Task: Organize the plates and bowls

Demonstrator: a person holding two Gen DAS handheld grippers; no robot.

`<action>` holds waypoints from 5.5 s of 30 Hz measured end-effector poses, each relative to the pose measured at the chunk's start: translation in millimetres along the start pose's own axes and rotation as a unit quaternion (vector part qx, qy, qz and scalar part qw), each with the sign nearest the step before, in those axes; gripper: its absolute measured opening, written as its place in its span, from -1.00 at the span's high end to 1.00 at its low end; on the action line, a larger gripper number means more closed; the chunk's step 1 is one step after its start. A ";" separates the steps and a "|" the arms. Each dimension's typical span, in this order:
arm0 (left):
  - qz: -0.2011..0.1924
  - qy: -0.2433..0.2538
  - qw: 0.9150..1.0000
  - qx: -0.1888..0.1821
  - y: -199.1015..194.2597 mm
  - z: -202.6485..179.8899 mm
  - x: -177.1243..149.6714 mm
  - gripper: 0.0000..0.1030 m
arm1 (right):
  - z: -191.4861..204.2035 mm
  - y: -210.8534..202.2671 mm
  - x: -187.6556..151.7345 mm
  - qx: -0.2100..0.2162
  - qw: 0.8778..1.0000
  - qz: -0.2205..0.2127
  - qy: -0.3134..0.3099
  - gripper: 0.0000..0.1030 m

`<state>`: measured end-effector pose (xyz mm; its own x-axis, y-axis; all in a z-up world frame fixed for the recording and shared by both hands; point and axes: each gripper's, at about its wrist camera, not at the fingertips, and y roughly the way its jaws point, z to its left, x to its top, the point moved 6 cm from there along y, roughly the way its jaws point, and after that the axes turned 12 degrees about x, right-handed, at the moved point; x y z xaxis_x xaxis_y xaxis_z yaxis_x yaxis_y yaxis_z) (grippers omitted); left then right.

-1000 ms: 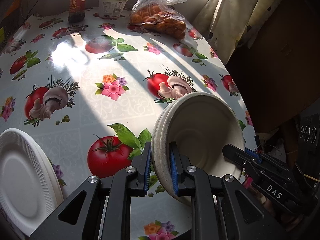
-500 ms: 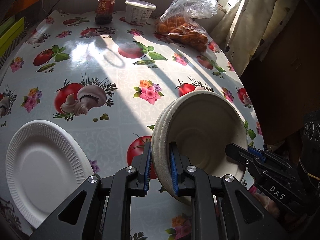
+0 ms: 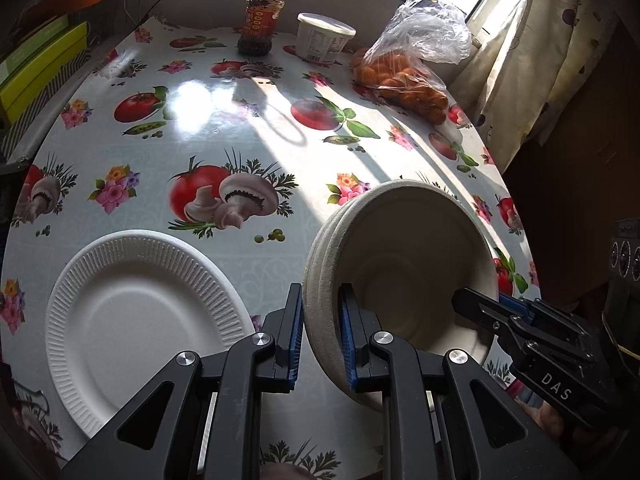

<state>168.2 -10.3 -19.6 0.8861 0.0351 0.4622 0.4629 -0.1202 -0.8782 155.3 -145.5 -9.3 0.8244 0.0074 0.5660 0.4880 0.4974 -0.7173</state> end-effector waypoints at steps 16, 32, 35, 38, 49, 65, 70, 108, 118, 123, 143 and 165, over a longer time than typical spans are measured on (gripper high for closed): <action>-0.008 -0.045 0.998 0.038 -15.3 58.8 -10.0 0.66 | 50.5 35.9 3.4 0.037 0.998 0.034 -0.046 0.65; -0.018 -0.095 0.993 0.064 -32.1 107.7 -20.3 0.66 | 97.9 59.5 11.3 0.068 0.992 0.052 -0.092 0.65; -0.018 -0.100 0.992 0.070 -34.9 114.8 -22.0 0.66 | 105.9 62.8 12.5 0.074 0.991 0.055 -0.099 0.65; -0.018 -0.108 0.991 0.077 -36.7 122.6 -24.8 0.66 | 112.4 68.2 12.2 0.083 0.989 0.062 -0.103 0.65; -0.013 -0.139 0.985 0.099 -41.6 149.7 -38.4 0.66 | 135.7 89.2 6.4 0.108 0.983 0.093 -0.117 0.65; 0.008 -0.155 0.982 0.105 -28.6 163.1 -51.1 0.66 | 143.6 105.0 0.1 0.113 0.980 0.115 -0.118 0.65; 0.008 -0.155 0.982 0.105 -27.9 162.9 -50.8 0.66 | 143.1 105.9 0.2 0.111 0.980 0.114 -0.117 0.65; -0.007 -0.161 0.981 0.110 -29.6 163.3 -46.2 0.45 | 141.5 101.9 -0.2 0.109 0.983 0.097 -0.111 0.35; -0.017 -0.157 0.982 0.108 -35.2 160.1 -45.6 0.28 | 142.0 98.0 0.8 0.113 0.984 0.090 -0.109 0.21; -0.031 -0.155 0.981 0.108 -42.4 157.8 -46.2 0.17 | 142.8 92.3 -0.1 0.117 0.984 0.079 -0.112 0.09; -0.123 -0.119 0.971 0.169 -86.6 135.5 -77.3 0.10 | 132.3 42.3 -26.8 0.134 0.980 -0.011 -0.146 0.00; -0.122 -0.107 0.971 0.177 -55.7 120.3 -154.0 0.09 | 100.2 44.7 -93.3 0.121 0.973 -0.020 -0.198 0.00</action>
<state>8.9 110.4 -56.6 0.7166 0.2296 0.6586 0.6052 0.2648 -0.7508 71.4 -37.1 -53.4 0.6083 0.2936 0.7374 0.3962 0.6928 -0.6026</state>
